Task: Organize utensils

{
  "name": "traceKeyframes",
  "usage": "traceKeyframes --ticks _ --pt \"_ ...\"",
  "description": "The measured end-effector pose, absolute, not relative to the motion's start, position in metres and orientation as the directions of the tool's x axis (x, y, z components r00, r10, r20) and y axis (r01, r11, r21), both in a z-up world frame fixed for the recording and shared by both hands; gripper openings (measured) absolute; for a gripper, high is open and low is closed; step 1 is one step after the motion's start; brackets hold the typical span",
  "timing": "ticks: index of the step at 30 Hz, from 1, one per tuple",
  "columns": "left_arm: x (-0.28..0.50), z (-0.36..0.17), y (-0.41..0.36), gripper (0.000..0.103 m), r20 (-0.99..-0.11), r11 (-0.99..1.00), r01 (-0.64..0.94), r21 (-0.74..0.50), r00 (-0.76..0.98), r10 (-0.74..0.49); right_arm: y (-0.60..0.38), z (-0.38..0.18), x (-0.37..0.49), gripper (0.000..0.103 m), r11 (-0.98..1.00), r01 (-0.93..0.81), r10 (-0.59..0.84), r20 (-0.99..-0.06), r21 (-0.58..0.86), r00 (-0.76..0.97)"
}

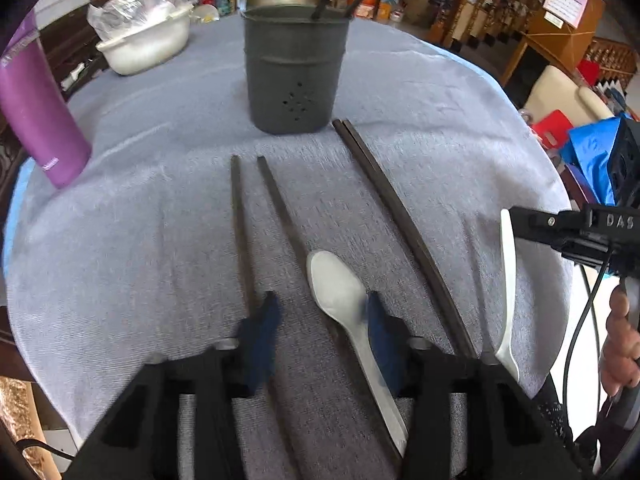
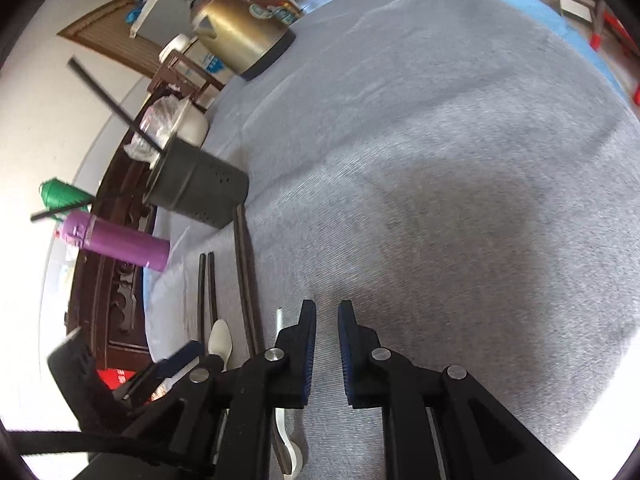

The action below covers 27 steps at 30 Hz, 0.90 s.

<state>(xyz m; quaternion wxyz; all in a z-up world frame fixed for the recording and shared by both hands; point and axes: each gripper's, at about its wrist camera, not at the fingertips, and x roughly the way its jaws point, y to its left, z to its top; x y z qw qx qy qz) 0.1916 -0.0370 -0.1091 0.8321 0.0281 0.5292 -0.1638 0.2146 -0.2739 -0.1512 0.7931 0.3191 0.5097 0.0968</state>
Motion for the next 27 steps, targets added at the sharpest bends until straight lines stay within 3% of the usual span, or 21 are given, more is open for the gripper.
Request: traceKeyframes --ticks 2,8,13,19,21,23,27 --pt "0.191 -0.108 -0.036 0.026 -0.884 0.941 0.308 -0.143 0.387 -0.261 -0.280 -0.151 0.213 0.014 0.755 0.181 0.497 -0.731 0.630 0.468" --pt "0.193 -0.105 -0.019 0.026 -0.877 0.949 0.284 -0.140 0.409 -0.251 -0.282 -0.150 0.209 0.028 0.674 0.151 0.590 -0.649 0.724 0.480" --pt "0.190 -0.092 0.001 0.026 -0.852 0.948 0.261 -0.183 0.438 -0.285 -0.271 -0.152 0.209 0.029 0.672 0.126 0.611 -0.643 0.729 0.461" --pt "0.186 -0.079 0.009 0.026 -0.814 0.934 0.278 -0.224 0.474 -0.336 -0.254 -0.163 0.214 0.029 0.727 0.123 0.577 -0.698 0.676 0.423" --pt "0.185 -0.077 0.011 0.026 -0.810 0.933 0.277 -0.230 0.477 -0.341 -0.250 -0.165 0.215 0.025 0.728 0.119 0.576 -0.697 0.675 0.427" --pt "0.184 -0.076 0.015 0.026 -0.807 0.932 0.274 -0.236 0.479 -0.345 -0.249 -0.163 0.214 0.011 0.738 0.113 0.561 -0.698 0.665 0.444" --pt "0.182 -0.074 0.018 0.026 -0.797 0.932 0.271 -0.242 0.493 -0.350 -0.250 -0.151 0.210 0.005 0.780 0.081 0.508 -0.703 0.621 0.497"
